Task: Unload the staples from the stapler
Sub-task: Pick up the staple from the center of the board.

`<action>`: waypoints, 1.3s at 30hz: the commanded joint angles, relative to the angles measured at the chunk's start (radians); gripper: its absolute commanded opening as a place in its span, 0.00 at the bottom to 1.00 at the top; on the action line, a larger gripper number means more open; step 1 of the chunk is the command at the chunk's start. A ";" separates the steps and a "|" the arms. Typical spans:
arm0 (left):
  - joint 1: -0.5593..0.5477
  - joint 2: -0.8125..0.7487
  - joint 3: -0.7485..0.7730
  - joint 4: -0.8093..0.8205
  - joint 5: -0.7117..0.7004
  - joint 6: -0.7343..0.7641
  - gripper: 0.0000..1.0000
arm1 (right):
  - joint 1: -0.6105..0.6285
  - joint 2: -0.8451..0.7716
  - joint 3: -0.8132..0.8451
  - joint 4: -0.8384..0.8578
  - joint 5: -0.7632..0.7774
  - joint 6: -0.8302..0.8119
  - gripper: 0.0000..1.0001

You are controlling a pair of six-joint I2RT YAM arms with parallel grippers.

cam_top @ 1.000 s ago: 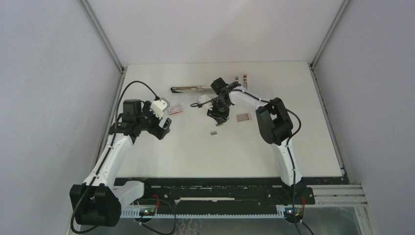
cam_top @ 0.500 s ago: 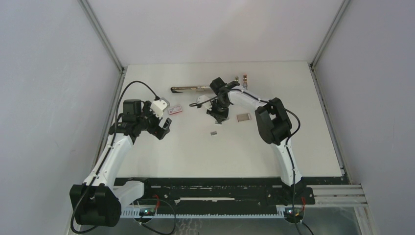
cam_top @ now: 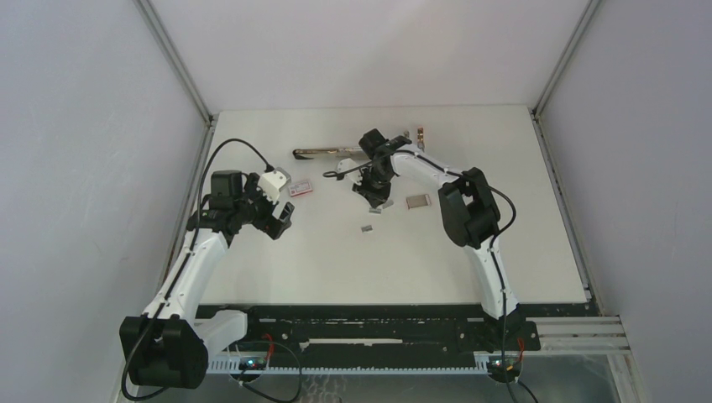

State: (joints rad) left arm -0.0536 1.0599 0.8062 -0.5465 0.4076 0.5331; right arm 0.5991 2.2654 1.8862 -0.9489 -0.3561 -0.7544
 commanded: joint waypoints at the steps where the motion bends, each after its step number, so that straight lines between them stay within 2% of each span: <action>1: 0.010 -0.012 -0.020 0.026 0.031 -0.001 1.00 | 0.010 0.020 0.044 0.020 0.010 0.041 0.15; 14: 0.010 -0.011 -0.019 0.024 0.033 -0.001 1.00 | 0.008 0.068 0.083 -0.030 0.006 0.040 0.15; 16: 0.010 -0.010 -0.019 0.023 0.033 -0.001 1.00 | 0.008 0.074 0.090 -0.039 0.004 0.041 0.11; 18: 0.011 -0.009 -0.019 0.024 0.034 -0.001 1.00 | 0.008 0.080 0.096 -0.050 -0.003 0.040 0.00; 26: 0.012 -0.009 -0.019 0.024 0.036 -0.001 1.00 | -0.004 0.075 0.117 -0.058 -0.020 0.077 0.00; 39: 0.012 -0.004 -0.016 0.025 0.034 -0.003 1.00 | -0.055 -0.017 0.112 0.052 -0.047 0.381 0.00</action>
State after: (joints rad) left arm -0.0498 1.0599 0.8062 -0.5465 0.4221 0.5331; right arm 0.5667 2.3360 1.9629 -0.9508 -0.3855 -0.5095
